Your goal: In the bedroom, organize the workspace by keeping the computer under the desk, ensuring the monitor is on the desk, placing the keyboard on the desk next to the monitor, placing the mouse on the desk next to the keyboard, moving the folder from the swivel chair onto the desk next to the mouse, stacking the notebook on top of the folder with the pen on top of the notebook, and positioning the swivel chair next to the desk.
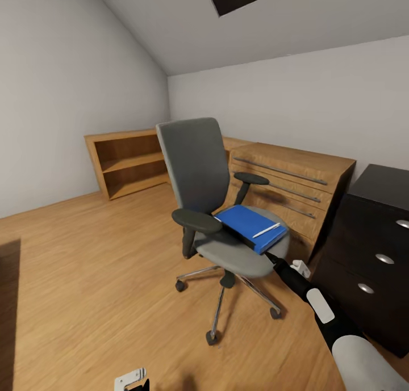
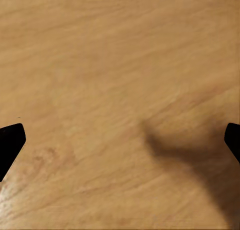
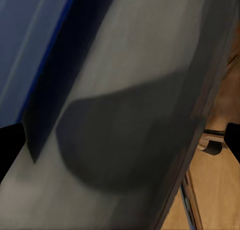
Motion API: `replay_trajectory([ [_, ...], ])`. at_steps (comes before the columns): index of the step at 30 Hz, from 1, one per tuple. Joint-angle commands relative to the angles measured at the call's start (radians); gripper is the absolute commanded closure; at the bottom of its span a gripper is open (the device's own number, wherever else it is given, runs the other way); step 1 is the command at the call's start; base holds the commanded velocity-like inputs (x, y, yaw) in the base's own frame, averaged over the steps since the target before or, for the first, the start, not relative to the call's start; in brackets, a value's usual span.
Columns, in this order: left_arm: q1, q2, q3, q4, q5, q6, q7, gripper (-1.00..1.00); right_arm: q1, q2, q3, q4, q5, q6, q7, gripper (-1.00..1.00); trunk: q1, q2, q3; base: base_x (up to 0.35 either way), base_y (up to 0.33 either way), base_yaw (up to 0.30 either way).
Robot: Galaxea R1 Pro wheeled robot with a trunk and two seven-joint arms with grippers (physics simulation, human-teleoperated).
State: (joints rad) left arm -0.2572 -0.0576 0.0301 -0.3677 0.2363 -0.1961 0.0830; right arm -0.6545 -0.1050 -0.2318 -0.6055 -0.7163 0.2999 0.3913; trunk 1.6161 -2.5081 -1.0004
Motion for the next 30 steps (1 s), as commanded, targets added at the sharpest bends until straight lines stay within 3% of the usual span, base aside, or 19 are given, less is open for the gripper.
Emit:
replay_trajectory([
  [1,-0.001,-0.001,0.003,0.000,0.001,-0.003,0.000,-1.00,0.000,0.001,-0.003,0.000,-0.009,0.010,0.003,-1.00,0.000,0.000,-0.001,0.196,0.101,0.000],
  [9,-0.001,-0.001,0.002,0.000,0.001,-0.003,0.001,-1.00,0.000,0.001,-0.003,0.000,-0.009,0.010,0.003,-1.00,0.000,0.000,-0.001,0.096,0.053,0.000],
  [30,-0.001,-0.001,0.004,0.000,0.001,-0.003,0.001,-1.00,0.000,0.002,-0.001,0.000,-0.011,0.010,0.004,-1.00,0.000,0.000,-0.002,-0.058,0.009,0.041],
])
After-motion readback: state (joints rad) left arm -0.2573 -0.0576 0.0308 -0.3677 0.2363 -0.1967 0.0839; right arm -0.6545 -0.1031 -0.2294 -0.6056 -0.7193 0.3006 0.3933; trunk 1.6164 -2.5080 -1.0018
